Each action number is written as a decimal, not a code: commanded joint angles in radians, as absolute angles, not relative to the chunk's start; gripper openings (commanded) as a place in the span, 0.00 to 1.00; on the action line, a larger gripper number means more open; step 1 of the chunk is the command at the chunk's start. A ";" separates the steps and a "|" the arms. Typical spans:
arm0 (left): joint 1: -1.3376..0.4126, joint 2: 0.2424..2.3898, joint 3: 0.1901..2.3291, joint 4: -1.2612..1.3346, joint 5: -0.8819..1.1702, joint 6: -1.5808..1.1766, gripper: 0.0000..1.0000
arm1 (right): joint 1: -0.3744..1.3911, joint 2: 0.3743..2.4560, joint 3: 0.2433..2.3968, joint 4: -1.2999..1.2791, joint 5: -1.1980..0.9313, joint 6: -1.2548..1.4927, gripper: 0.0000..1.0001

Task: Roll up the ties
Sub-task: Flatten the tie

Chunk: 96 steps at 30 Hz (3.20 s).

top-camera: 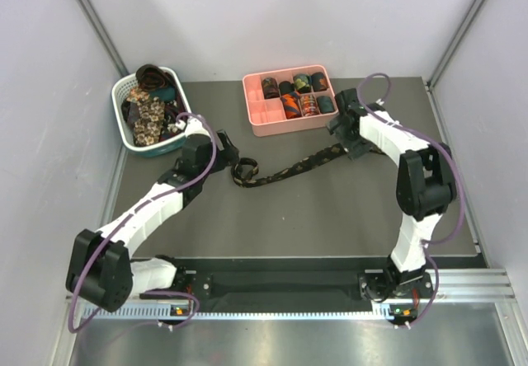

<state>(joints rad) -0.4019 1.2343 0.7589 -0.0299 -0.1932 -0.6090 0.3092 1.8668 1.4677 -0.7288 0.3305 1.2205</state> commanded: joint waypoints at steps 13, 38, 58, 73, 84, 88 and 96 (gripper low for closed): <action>-0.407 1.083 0.692 -0.041 -0.207 -0.551 0.90 | 0.141 2.079 1.582 -0.885 0.311 1.284 0.65; -0.420 1.054 0.614 0.089 -0.075 -0.512 0.86 | -0.103 1.919 0.957 0.923 -0.664 0.899 0.00; -0.462 1.604 0.905 -0.080 -0.041 -0.465 0.79 | -0.152 2.042 1.106 0.497 -0.546 0.699 0.00; -0.333 1.404 0.622 -0.008 -0.205 -0.620 0.46 | -0.169 2.013 1.078 0.451 -0.469 0.689 0.00; -0.298 0.928 0.356 -0.058 -0.523 -0.807 0.70 | -0.215 2.008 1.040 0.480 -0.466 0.741 0.00; -0.298 0.847 0.338 -0.008 -0.479 -0.743 0.86 | -0.216 2.013 1.051 0.466 -0.474 0.733 0.00; -0.298 1.113 0.606 -0.039 -0.215 -0.574 0.92 | -0.216 2.017 1.049 0.477 -0.488 0.733 0.01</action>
<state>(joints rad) -0.3004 1.0203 0.4698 -0.0383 -0.3424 -0.6701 -0.2096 2.0399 1.0412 0.4442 -0.4763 0.7441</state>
